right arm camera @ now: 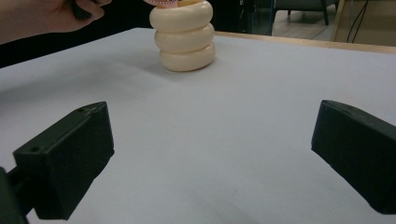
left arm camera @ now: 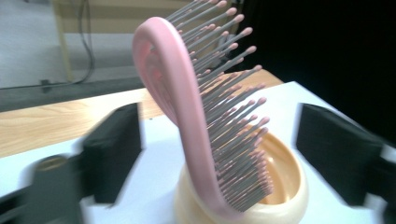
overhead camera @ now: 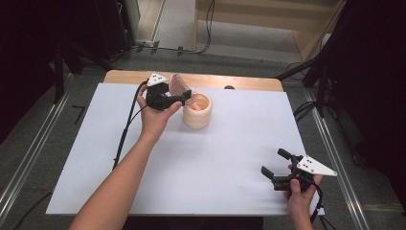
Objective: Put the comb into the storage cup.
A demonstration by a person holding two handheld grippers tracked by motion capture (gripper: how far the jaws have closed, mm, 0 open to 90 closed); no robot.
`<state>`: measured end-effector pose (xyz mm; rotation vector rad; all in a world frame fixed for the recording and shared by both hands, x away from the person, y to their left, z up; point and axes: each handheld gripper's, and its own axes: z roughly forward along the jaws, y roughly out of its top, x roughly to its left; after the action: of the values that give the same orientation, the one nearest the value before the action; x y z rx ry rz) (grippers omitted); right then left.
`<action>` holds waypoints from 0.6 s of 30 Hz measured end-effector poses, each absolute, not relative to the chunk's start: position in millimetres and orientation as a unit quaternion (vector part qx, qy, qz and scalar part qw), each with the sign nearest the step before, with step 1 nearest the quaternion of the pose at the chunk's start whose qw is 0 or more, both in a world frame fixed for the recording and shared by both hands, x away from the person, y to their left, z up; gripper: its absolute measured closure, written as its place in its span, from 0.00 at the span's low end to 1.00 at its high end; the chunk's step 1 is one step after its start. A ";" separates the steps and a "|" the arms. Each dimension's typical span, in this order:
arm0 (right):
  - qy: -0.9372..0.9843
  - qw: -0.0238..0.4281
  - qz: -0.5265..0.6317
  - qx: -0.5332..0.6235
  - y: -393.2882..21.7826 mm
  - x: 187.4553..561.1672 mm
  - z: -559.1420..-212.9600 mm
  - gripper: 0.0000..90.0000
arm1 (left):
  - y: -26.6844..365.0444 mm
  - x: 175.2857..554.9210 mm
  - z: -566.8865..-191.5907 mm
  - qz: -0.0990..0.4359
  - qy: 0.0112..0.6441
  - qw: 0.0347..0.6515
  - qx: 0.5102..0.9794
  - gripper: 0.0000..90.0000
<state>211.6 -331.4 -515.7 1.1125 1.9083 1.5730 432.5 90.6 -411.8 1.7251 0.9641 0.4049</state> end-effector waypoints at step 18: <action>0.688 0.212 0.567 0.401 -331.8 211.5 -515.5 0.00 | 111.1 405.7 -414.4 0.177 0.366 0.553 0.728 0.00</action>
<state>211.5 -331.8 -515.5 1.1132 1.9102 1.5744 405.7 111.1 -414.4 1.7211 0.8647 0.4174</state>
